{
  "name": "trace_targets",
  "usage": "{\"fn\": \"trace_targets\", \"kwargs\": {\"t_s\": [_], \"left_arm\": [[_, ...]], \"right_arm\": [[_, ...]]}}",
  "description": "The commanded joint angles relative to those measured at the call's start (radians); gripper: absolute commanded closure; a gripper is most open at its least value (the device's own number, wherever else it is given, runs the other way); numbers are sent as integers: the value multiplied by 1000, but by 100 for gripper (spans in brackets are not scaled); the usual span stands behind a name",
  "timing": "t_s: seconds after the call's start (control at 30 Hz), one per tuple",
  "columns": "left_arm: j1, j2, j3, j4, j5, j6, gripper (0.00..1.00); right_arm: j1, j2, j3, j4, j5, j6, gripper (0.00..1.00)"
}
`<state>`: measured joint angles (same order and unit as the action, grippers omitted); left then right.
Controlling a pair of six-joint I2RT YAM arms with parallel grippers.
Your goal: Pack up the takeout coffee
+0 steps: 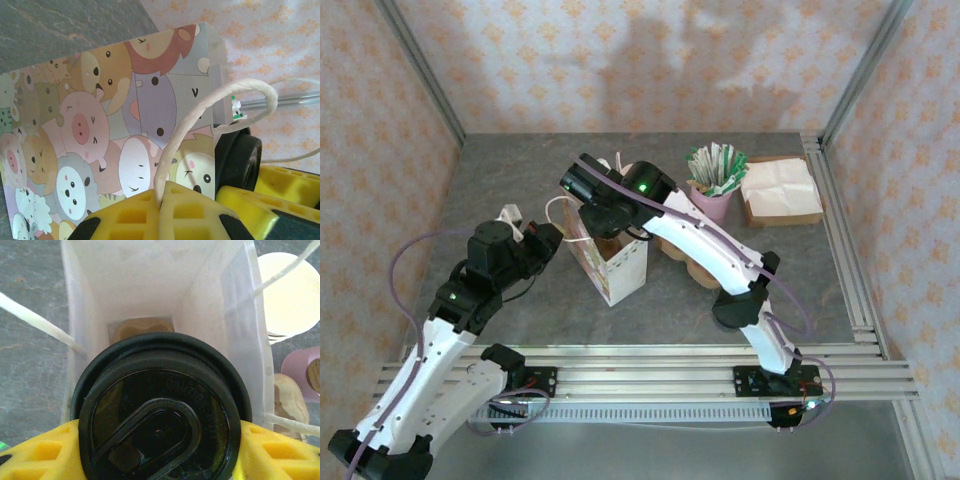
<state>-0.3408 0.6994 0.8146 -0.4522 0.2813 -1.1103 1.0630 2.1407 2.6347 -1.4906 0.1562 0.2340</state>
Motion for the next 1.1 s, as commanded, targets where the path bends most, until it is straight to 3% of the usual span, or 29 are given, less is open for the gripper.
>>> {"fn": "trace_targets", "kwargs": {"t_s": [0.0,0.73,1.07], "left_arm": [[-10,-13,-18,8,-36,-11,100],[-12,-13,-12,-4,-27,-4,100],[-72,-15,-4,-10,-7,8,100]], "right_arm": [[-7,7,-11,-53,4,11,39],[-25,41,-86,-107,-89,2,39],[-43,68,-76,-132,-102,-1,40]]}}
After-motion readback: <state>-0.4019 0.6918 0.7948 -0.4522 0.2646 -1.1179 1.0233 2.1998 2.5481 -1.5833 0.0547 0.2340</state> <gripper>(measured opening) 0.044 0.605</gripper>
